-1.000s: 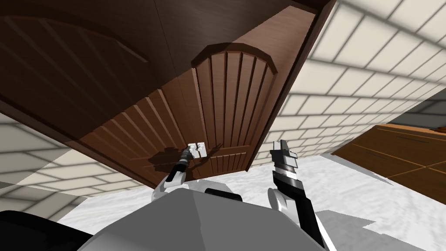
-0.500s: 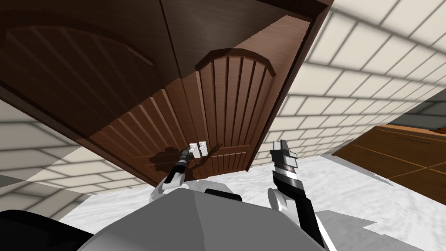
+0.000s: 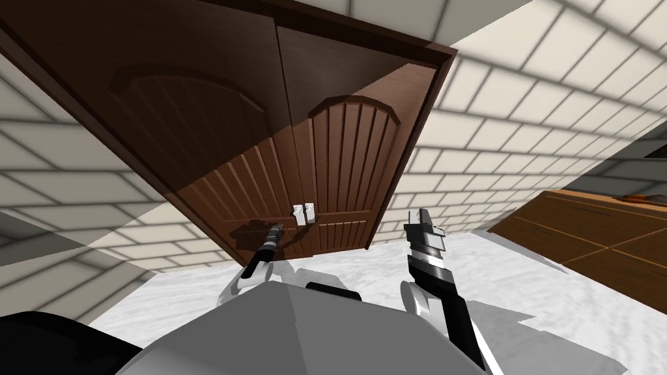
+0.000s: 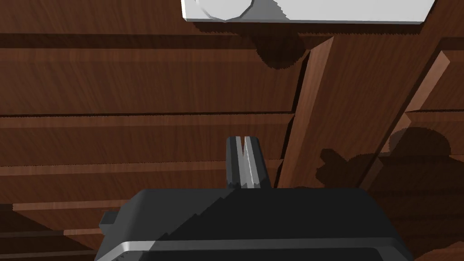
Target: Pull the door open
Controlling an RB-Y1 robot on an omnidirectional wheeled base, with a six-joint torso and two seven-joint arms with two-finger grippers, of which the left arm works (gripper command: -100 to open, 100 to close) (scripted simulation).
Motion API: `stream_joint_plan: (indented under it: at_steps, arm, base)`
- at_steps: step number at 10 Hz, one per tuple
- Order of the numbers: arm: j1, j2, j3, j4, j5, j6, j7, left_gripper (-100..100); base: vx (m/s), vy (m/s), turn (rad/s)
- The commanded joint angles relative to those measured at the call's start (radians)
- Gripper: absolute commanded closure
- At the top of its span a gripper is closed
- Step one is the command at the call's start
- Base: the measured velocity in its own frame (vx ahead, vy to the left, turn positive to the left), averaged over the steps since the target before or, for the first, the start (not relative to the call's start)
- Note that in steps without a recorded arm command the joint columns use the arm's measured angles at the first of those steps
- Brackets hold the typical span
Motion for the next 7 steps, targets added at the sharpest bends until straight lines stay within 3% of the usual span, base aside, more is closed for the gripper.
stream_joint_plan:
  at_steps: [1, 2, 3, 4, 6, 7]
  arm:
    - [0.008, -0.007, -0.025, -0.025, -0.002, -0.006, 0.003, -100]
    - [0.007, -0.010, -0.044, -0.038, -0.003, -0.010, 0.005, -100]
    - [-0.003, -0.003, -0.030, -0.020, -0.001, -0.005, 0.005, -100]
    - [0.012, 0.006, -0.004, -0.002, 0.002, -0.007, 0.004, -100]
    - [0.016, 0.009, 0.006, 0.004, 0.003, -0.008, 0.003, -100]
    - [0.025, 0.015, 0.028, 0.018, 0.006, -0.008, 0.002, -100]
  base:
    - [-0.204, -0.122, -0.100]
    - [-0.157, -0.170, -0.141]
    - [-0.059, -0.086, -0.018]
    - [-0.041, 0.017, 0.188]
    - [-0.024, 0.047, 0.055]
    - [0.022, 0.081, 0.126]
